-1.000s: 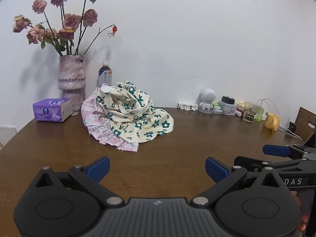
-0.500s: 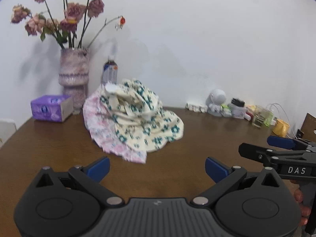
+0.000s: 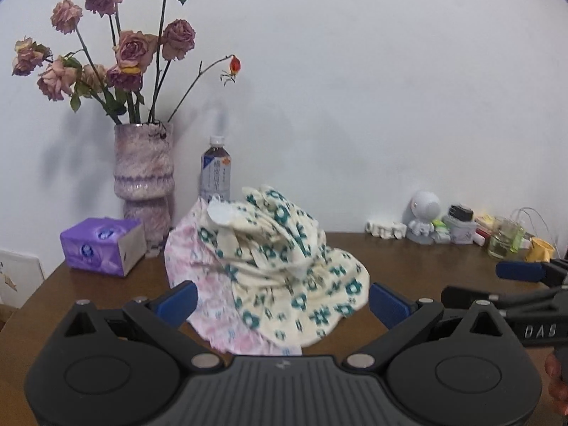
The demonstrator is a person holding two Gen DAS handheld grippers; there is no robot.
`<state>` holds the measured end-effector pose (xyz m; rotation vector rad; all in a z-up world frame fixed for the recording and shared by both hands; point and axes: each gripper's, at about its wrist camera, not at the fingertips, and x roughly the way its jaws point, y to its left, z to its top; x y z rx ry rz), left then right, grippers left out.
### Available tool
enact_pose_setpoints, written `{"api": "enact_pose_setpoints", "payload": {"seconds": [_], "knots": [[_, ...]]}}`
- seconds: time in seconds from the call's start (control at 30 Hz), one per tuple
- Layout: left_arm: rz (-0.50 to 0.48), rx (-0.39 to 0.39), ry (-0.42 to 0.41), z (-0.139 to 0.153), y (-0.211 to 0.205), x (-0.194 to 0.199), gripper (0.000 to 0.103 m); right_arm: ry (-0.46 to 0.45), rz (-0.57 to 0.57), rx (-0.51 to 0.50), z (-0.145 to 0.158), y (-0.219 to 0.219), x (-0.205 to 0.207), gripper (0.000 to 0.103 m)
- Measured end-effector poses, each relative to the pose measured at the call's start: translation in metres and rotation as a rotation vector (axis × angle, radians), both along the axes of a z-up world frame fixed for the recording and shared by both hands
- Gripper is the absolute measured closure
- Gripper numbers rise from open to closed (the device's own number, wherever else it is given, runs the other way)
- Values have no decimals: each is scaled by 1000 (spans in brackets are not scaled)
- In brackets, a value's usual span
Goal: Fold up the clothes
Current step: 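Move both tools toward the cream flower-print garment pile, then grasp the cream garment's white hem edge with the left tool while the right tool grasps it too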
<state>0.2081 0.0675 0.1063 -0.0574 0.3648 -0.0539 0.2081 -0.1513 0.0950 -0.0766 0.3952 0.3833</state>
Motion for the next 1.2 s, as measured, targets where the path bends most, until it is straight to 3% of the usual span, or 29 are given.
{"api": "enact_pose_setpoints", "payload": {"seconds": [0.47,0.57,0.7,0.93,0.97,1.0,1.03,1.07,1.1,1.13,1.2], "knots": [[77,74,32,-27,36,97,2,55,17,-10,-23,32,83,2],[73,131,19,-31,37,122,6,46,24,-35,-29,52,107,12],[65,214,7,-35,40,155,8,92,37,10,-33,75,146,26],[-61,344,-5,-43,44,198,10,209,9,117,-40,93,191,32],[-84,368,-3,-43,42,201,17,226,6,135,-42,94,196,40],[-107,396,5,-44,38,205,24,244,4,154,-43,95,200,56],[-131,423,13,-44,35,208,46,261,1,173,-45,95,204,64],[-151,442,28,-44,32,212,71,278,-1,191,-46,96,208,79],[-161,430,41,-42,31,214,82,295,-4,210,-48,97,213,91],[-165,399,47,-38,31,215,92,312,-6,228,-49,97,217,96],[-170,320,30,-27,34,214,95,335,-5,262,-50,98,222,98]]}}
